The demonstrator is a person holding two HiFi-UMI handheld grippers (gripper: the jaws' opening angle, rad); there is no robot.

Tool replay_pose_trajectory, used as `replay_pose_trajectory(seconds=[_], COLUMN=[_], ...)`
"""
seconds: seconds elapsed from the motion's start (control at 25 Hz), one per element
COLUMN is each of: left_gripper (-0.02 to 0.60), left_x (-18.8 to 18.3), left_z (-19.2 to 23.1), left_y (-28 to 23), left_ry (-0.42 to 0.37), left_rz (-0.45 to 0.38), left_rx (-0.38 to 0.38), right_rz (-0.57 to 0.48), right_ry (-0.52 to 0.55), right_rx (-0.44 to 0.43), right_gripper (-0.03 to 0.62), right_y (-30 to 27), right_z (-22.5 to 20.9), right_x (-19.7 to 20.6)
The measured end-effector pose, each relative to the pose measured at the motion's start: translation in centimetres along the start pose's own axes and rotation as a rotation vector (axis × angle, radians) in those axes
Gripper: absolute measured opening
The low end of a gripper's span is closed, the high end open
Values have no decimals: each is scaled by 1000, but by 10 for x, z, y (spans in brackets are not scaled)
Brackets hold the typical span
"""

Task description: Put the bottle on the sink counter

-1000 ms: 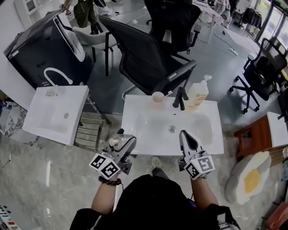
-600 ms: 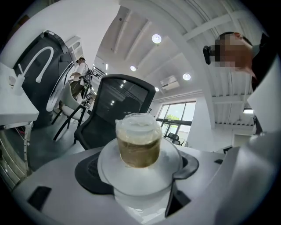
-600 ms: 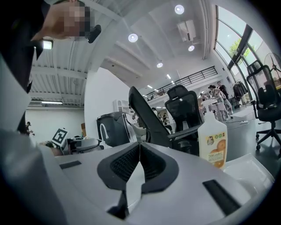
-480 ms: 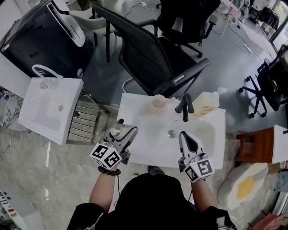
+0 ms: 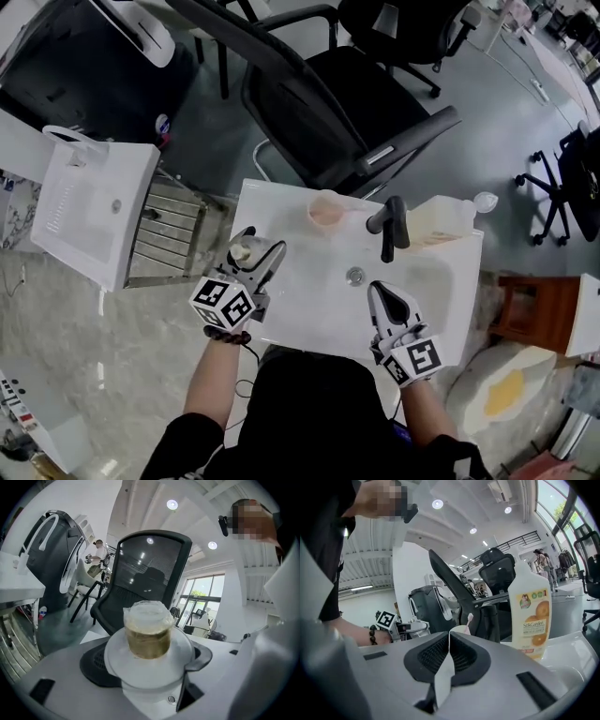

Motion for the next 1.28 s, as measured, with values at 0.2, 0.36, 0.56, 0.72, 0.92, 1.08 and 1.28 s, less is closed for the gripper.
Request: replay_pose_trajectory(seconds=[0.2,0.36,0.56,0.72,0.92,1.08,1.28], left_gripper=[354,354,354,354,354,354,354], left_x=[7,6,5,0,-6,-8,-7], left_z=[15,29,41,47,57,65,71], left_y=[-19,-33,-50,-67,-85,-96,-106], left_ry=[-20,-1,36,25,3,-21,-48], left_rz=[41,60,76,85,103,117,138], left_rx=[-60,-86,-91,-90,-126,-156,-197], right_rz=[23,53,56,59,84,71,96], right_ry=[-31,-73,-109,-129,-136,-199,-213], right_rx=[11,28,36,52,70,69,71], right_gripper=[31,32,32,31,31,31,31], right_y=[-2,-18,-28,-32,-34,-35,-38], right_z=[-4,-5,3,5,7,2,3], right_x=[17,29,28,27,32,32,37])
Point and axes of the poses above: the fingertips, and each gripper's own axes: y backward along the fingers, z to its left, x out of its underside, the point moved 1 cm from there along y, backward along the fingers, and after that the axes turned 15 degrees about z, right-handed, at the moved point
